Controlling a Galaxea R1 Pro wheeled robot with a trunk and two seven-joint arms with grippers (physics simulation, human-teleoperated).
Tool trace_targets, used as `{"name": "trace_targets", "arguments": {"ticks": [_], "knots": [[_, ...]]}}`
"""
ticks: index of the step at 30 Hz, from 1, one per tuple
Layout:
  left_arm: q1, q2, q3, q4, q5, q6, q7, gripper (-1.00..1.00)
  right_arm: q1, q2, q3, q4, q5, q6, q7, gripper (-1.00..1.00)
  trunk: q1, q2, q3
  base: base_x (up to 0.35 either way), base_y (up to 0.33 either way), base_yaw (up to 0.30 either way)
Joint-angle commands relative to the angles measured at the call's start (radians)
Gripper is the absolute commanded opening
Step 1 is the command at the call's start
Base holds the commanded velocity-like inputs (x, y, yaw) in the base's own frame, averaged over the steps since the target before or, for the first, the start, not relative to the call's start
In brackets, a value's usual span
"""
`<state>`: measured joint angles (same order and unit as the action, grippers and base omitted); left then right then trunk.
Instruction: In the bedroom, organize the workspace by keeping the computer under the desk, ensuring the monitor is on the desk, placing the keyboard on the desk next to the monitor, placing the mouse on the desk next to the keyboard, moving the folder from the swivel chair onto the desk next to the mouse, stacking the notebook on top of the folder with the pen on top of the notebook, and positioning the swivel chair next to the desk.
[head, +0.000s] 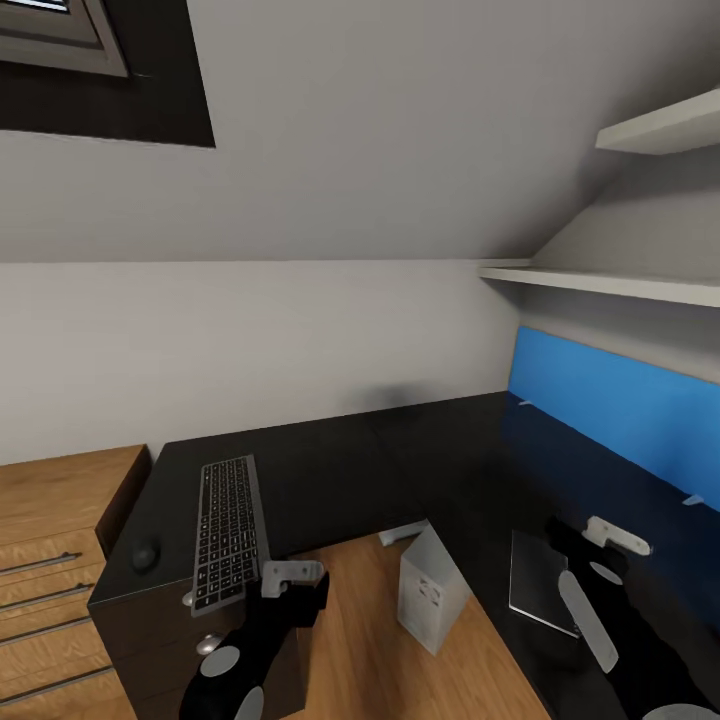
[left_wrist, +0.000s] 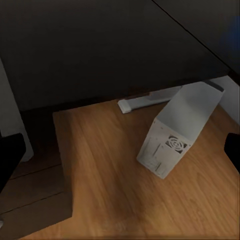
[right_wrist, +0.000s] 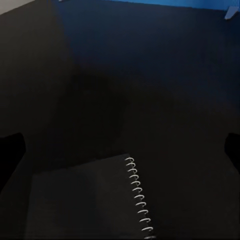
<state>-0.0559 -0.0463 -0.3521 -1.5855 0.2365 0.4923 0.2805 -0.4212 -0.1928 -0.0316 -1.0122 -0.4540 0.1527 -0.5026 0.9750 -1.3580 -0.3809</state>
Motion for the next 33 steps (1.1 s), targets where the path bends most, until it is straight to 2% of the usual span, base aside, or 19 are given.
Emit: {"name": "trace_targets", "arguments": {"ticks": [1,4,8,11,14,20,28,33], "knots": [[-0.001,0.0,-0.003,-0.001,0.01,0.003,0.009,1.0,-0.001,-0.002,0.016,0.014,-0.003,0.005,0.001,1.0,0.0,-0.001,-0.001,0.0,0.0,0.0],[-0.001,0.001,-0.005,-0.001,0.01,0.001,0.009,1.0,-0.012,-0.007,0.035,0.072,0.002,0.002,0.038,1.0,0.0,-0.001,-0.001,0.0,0.0,0.0],[-0.001,0.002,-0.005,-0.001,0.002,0.001,0.009,1.0,-0.066,-0.038,0.042,0.222,0.038,-0.012,0.216,1.0,0.0,-0.001,-0.001,0.0,0.0,0.0],[-0.001,0.002,-0.005,-0.001,-0.002,0.001,0.009,1.0,-0.083,-0.052,0.04,0.271,0.044,-0.027,0.281,1.0,0.0,-0.001,-0.001,0.0,0.0,0.0],[-0.001,0.002,-0.006,-0.001,-0.008,0.001,0.009,1.0,-0.097,-0.067,0.037,0.315,0.048,-0.081,0.336,1.0,0.0,-0.001,-0.001,0.0,0.0,0.0],[-0.001,0.002,-0.005,-0.001,-0.009,0.002,0.009,1.0,-0.101,-0.069,0.04,0.294,0.052,-0.146,0.353,1.0,0.0,-0.001,-0.001,0.0,0.0,0.0],[-0.001,0.002,-0.005,-0.001,-0.01,0.002,0.009,1.0,-0.102,-0.069,0.037,0.278,0.049,-0.154,0.352,1.0,0.0,-0.001,-0.001,0.009,0.0,0.0],[-0.001,0.002,-0.001,-0.002,-0.01,0.001,0.01,1.0,-0.102,-0.065,0.024,0.277,0.044,-0.155,0.322,1.0,0.0,-0.001,-0.001,0.262,0.0,0.0]]}}
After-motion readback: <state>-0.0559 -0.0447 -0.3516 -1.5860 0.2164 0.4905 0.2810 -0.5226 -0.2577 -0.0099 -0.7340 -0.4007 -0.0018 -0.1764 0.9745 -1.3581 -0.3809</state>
